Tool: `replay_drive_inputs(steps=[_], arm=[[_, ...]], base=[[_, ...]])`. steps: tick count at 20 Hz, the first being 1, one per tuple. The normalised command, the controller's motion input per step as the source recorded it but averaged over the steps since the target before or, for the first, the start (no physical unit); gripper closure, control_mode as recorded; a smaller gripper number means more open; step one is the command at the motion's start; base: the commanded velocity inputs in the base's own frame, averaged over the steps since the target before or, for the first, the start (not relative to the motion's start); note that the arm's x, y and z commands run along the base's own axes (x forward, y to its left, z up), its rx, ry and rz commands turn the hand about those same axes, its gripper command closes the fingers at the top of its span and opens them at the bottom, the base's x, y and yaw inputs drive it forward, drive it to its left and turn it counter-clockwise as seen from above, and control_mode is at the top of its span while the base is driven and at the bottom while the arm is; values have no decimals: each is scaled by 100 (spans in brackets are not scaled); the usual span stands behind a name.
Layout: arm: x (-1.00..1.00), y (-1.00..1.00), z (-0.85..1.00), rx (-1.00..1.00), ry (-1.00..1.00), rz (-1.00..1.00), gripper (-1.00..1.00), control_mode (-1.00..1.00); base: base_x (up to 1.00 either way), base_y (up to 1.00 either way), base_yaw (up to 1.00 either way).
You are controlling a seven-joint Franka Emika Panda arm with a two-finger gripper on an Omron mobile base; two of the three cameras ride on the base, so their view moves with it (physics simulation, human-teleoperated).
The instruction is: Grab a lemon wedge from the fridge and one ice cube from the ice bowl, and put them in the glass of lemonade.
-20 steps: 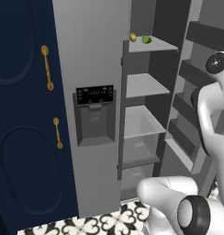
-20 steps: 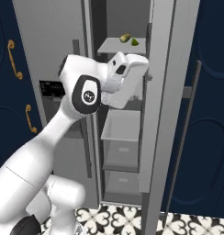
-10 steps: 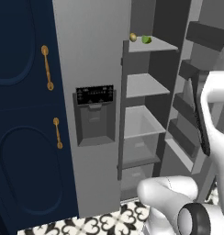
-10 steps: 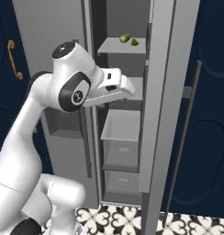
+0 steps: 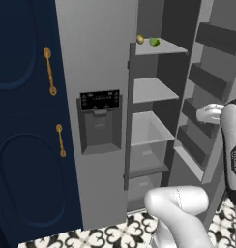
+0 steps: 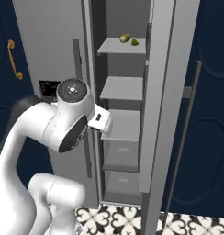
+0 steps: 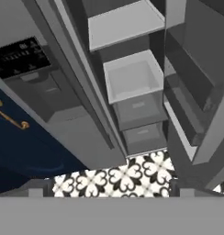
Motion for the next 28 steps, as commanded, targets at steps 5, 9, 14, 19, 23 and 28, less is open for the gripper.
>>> replay_drive_inputs(steps=[5, 9, 14, 19, 23, 28], arm=[[-81, 48, 39, -14, 4, 0, -100, -100], [-6, 60, 26, -47, 29, -11, -100, -100], [-16, 17, 0, -12, 3, -10, -100, -100], [-12, -3, -9, 0, 0, 0, -100, -100], [-15, 2, -9, 0, 0, 6, -100, -100], [-1, 2, 0, 0, -3, 2, -100, -100]], base=[[0, 0, 0], [0, 0, 0], [0, 0, 0], [0, 0, 0], [0, 0, 0], [0, 0, 0]])
